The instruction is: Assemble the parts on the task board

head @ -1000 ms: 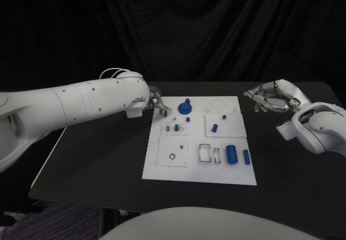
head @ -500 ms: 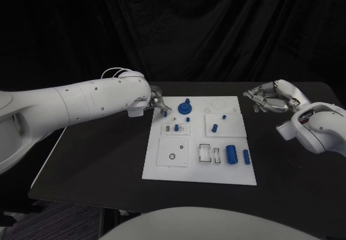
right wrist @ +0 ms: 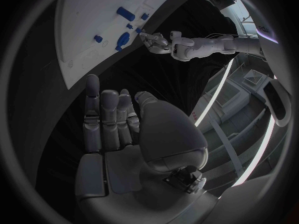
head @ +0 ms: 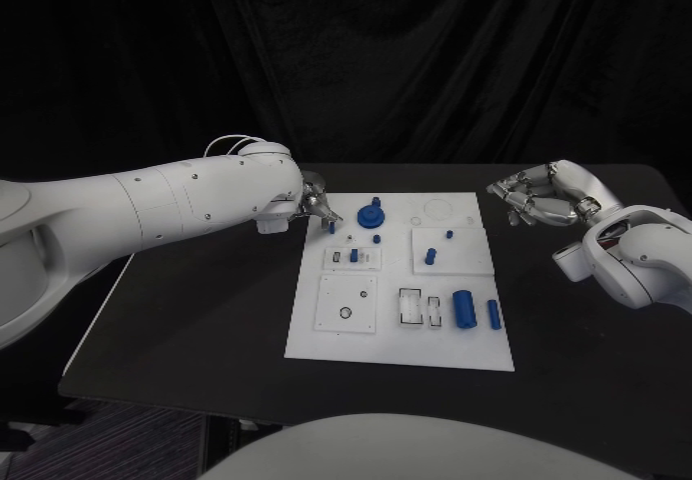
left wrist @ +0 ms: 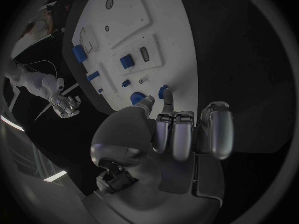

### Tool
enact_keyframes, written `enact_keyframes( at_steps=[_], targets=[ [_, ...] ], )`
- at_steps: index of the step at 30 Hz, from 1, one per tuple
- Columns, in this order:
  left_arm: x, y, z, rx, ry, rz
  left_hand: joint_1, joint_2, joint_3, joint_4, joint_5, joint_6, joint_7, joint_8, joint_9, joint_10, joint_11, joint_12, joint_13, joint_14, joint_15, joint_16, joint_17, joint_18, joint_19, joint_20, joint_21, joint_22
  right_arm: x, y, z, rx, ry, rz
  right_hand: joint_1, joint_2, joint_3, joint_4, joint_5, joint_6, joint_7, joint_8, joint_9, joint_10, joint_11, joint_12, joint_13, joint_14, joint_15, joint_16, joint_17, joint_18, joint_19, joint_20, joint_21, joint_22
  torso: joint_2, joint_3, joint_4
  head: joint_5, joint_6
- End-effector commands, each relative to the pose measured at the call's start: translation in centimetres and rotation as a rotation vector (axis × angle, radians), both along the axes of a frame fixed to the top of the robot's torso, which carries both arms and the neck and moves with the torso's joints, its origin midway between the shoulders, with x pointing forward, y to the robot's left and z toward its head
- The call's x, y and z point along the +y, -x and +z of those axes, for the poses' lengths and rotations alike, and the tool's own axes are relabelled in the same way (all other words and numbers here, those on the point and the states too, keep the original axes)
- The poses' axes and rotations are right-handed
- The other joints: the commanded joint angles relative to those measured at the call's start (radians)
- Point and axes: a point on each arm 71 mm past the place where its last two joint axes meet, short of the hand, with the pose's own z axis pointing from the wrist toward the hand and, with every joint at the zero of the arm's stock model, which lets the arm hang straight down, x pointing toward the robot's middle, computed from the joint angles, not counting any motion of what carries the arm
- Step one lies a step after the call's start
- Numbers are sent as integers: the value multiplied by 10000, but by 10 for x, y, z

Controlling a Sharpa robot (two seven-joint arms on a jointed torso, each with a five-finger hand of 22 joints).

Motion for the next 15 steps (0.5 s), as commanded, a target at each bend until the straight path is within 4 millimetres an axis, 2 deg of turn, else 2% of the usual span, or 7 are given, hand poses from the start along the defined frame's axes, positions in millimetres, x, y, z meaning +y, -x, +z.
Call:
enact_keyframes(
  at_steps=[1, 15],
  targets=[
    [-2, 1, -2, 119, -54, -144, 83, -7, 53, -29, 79, 72, -20, -49, -17, 1059, 26, 36, 2634, 1021, 45, 27, 2632, 144, -58, 12, -55, 795, 0, 1, -2, 158, 60, -32, 94, -3, 76, 10, 41, -24, 15, -38, -10, -89, 2, -64, -11, 25, -25, 35, -1, 94, 83, 8, -38, 11, -3, -2, 1, 23, -2],
    [-2, -1, -3, 116, -61, -120, 138, 5, 142, -105, 140, 76, -28, -64, -23, 1059, 21, 36, 2634, 1021, 43, 27, 2632, 154, -83, 10, -88, 771, 0, 1, -2, 191, 61, -5, 153, -23, 131, -5, 94, -26, 15, -40, -12, -107, 2, -74, -39, 17, -26, 28, -18, 93, 88, 6, -50, 23, 0, -6, 5, -58, -2]
  ],
)
